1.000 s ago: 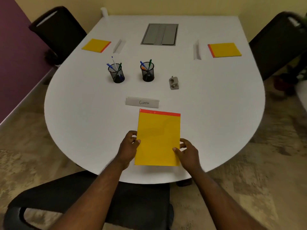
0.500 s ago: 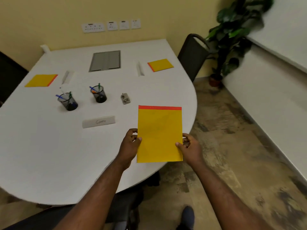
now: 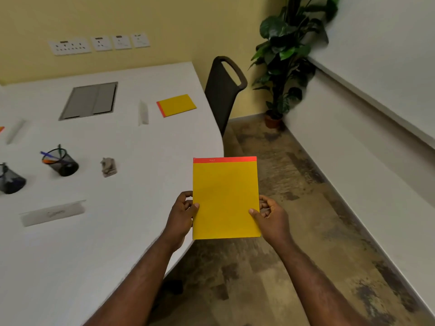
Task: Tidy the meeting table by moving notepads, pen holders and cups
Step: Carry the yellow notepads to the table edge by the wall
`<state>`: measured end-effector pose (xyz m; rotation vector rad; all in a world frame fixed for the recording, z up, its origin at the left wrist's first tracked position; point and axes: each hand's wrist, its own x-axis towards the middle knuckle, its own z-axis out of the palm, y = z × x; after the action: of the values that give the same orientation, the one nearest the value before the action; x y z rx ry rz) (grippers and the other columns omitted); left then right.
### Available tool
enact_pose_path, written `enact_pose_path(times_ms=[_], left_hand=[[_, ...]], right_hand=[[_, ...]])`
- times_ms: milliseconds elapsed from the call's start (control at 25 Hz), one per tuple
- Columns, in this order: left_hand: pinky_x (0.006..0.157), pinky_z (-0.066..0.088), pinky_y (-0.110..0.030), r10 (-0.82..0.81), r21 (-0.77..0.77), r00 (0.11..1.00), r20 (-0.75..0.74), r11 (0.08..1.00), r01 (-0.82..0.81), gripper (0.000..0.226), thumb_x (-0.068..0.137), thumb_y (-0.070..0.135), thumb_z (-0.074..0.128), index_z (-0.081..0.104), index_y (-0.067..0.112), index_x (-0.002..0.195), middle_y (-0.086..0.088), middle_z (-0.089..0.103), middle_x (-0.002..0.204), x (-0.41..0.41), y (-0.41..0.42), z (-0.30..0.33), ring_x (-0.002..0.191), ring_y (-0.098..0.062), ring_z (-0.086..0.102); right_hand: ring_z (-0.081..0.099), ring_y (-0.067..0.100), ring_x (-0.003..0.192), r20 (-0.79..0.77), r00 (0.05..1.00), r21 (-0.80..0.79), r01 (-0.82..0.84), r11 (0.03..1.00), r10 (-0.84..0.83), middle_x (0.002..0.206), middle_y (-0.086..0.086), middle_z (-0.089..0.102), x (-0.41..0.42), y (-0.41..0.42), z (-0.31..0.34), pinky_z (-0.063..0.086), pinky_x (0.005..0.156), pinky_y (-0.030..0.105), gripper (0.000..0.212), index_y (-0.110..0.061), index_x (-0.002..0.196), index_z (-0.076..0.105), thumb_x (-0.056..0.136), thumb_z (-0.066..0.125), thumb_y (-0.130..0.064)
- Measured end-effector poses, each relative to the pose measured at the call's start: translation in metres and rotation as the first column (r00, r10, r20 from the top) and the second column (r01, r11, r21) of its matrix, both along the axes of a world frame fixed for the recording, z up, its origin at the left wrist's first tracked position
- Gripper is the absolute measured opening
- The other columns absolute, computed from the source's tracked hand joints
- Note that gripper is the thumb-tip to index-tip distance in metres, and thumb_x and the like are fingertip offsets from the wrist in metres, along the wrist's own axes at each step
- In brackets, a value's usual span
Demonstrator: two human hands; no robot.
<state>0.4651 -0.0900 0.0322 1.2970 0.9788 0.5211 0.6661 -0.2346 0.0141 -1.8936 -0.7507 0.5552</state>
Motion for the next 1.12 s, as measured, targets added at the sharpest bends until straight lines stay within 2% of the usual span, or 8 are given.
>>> enact_pose_path(times_ms=[240, 440, 600, 680, 800, 880, 1040, 1120], left_hand=[[0.064, 0.055, -0.025, -0.028, 0.065, 1.000, 0.006, 0.998, 0.027, 0.026, 0.097, 0.017, 0.052, 0.052, 0.039, 0.111, -0.001, 0.066, 0.106, 0.103, 0.032, 0.005, 0.092, -0.011, 0.067], [0.070, 0.056, -0.027, -0.058, 0.134, 0.998, 0.008, 0.989, 0.057, 0.029, 0.095, 0.018, 0.056, 0.053, 0.039, 0.115, 0.002, 0.066, 0.101, 0.195, 0.093, 0.003, 0.092, -0.014, 0.067], [0.065, 0.054, -0.016, -0.110, 0.193, 0.993, 0.034, 0.976, 0.101, 0.032, 0.094, 0.016, 0.058, 0.055, 0.040, 0.115, 0.019, 0.068, 0.088, 0.276, 0.153, 0.008, 0.086, 0.000, 0.066], [0.069, 0.055, -0.018, -0.127, 0.216, 0.991, 0.032, 0.969, 0.118, 0.034, 0.093, 0.015, 0.058, 0.056, 0.034, 0.121, 0.013, 0.067, 0.089, 0.314, 0.181, 0.017, 0.089, -0.005, 0.066], [0.080, 0.057, -0.030, -0.137, 0.242, 0.991, -0.002, 0.961, 0.134, 0.037, 0.093, 0.017, 0.059, 0.055, 0.029, 0.127, -0.003, 0.065, 0.100, 0.372, 0.222, 0.027, 0.096, -0.018, 0.065], [0.087, 0.056, -0.037, -0.147, 0.260, 0.989, -0.016, 0.955, 0.146, 0.040, 0.093, 0.019, 0.059, 0.054, 0.023, 0.133, -0.002, 0.066, 0.105, 0.409, 0.247, 0.033, 0.100, -0.019, 0.064], [0.088, 0.055, -0.035, -0.111, 0.295, 0.994, -0.011, 0.949, 0.109, 0.042, 0.093, 0.018, 0.060, 0.053, 0.020, 0.134, 0.002, 0.067, 0.105, 0.491, 0.297, 0.037, 0.099, -0.015, 0.065], [0.091, 0.054, -0.041, -0.061, 0.314, 0.998, -0.013, 0.947, 0.062, 0.040, 0.092, 0.017, 0.060, 0.055, 0.022, 0.132, -0.002, 0.066, 0.107, 0.534, 0.320, 0.037, 0.101, -0.021, 0.064]], right_hand=[[0.052, -0.001, 0.058, 0.008, 1.000, 0.013, -0.004, 1.000, 0.004, 0.084, -0.010, 0.065, 0.108, 0.028, 0.009, 0.044, 0.057, 0.010, 0.042, -0.014, 0.123, 0.061, 0.083, 0.075, -0.010], [0.052, -0.001, 0.059, 0.015, 1.000, 0.035, 0.021, 0.999, -0.022, 0.083, -0.009, 0.064, 0.204, 0.086, 0.006, 0.045, 0.057, 0.009, 0.041, -0.016, 0.120, 0.061, 0.082, 0.075, -0.009], [0.050, 0.009, 0.063, 0.038, 0.996, 0.030, 0.074, 0.997, -0.075, 0.082, -0.003, 0.062, 0.281, 0.138, 0.009, 0.046, 0.061, 0.021, 0.043, -0.010, 0.123, 0.061, 0.082, 0.075, -0.010], [0.051, 0.010, 0.064, 0.062, 0.994, 0.041, 0.087, 0.995, -0.090, 0.083, -0.002, 0.062, 0.317, 0.162, 0.014, 0.047, 0.062, 0.022, 0.042, -0.012, 0.123, 0.061, 0.083, 0.075, -0.012], [0.051, 0.012, 0.066, 0.050, 0.990, 0.068, 0.129, 0.989, -0.133, 0.081, -0.003, 0.060, 0.373, 0.197, 0.020, 0.047, 0.064, 0.022, 0.042, -0.014, 0.121, 0.061, 0.082, 0.076, -0.012], [0.053, 0.012, 0.069, 0.036, 0.990, 0.095, 0.135, 0.986, -0.139, 0.082, -0.003, 0.061, 0.409, 0.220, 0.023, 0.048, 0.066, 0.022, 0.042, -0.018, 0.120, 0.060, 0.081, 0.077, -0.013], [0.055, 0.014, 0.070, 0.017, 0.994, 0.140, 0.102, 0.985, -0.105, 0.081, 0.000, 0.063, 0.500, 0.275, 0.021, 0.052, 0.067, 0.025, 0.041, -0.020, 0.118, 0.061, 0.081, 0.077, -0.012], [0.054, 0.012, 0.068, 0.023, 0.998, 0.168, 0.061, 0.984, -0.066, 0.079, 0.001, 0.063, 0.547, 0.309, 0.020, 0.052, 0.065, 0.023, 0.041, -0.029, 0.115, 0.060, 0.081, 0.077, -0.013]])
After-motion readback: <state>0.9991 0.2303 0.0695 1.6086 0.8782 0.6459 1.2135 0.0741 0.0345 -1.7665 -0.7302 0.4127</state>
